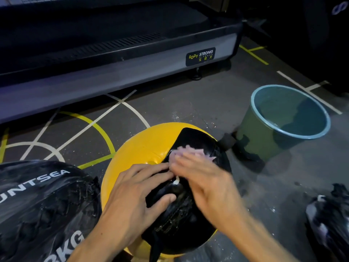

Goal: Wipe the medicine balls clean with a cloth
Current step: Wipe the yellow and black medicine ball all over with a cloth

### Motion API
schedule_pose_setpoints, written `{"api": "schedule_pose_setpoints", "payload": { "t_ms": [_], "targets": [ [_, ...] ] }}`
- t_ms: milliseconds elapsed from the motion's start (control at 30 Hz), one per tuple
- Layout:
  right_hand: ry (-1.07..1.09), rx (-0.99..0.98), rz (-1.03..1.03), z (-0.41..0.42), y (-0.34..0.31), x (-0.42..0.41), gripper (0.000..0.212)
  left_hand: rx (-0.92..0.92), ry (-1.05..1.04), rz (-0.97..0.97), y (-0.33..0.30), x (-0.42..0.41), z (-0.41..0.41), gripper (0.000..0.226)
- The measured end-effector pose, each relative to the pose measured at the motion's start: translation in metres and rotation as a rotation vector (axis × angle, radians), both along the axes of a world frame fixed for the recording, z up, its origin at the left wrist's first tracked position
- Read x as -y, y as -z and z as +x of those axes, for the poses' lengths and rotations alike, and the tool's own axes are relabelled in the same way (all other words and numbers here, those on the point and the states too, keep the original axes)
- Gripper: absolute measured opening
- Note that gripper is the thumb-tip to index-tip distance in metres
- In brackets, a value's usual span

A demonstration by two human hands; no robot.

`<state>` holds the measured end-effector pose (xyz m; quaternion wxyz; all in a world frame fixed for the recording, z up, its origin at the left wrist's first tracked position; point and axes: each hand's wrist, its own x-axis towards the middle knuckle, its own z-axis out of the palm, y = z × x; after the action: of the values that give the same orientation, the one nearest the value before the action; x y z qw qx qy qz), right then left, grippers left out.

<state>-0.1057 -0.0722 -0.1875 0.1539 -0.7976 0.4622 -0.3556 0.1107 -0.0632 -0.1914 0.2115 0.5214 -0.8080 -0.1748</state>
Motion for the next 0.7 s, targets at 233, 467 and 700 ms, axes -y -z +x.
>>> {"api": "schedule_pose_setpoints", "payload": {
  "t_ms": [233,467,700],
  "targets": [
    [0.11,0.143,-0.047,-0.033,0.019,0.014,0.039,-0.035,0.023,0.045,-0.002,0.001,-0.004,0.046],
    [0.566,0.341,0.179,-0.05,0.022,0.024,0.032,-0.071,0.009,0.046,-0.003,0.004,0.002,0.044],
    [0.271,0.179,-0.029,-0.04,0.023,0.005,0.042,-0.092,0.01,0.061,-0.004,0.006,0.002,0.044]
  ]
}}
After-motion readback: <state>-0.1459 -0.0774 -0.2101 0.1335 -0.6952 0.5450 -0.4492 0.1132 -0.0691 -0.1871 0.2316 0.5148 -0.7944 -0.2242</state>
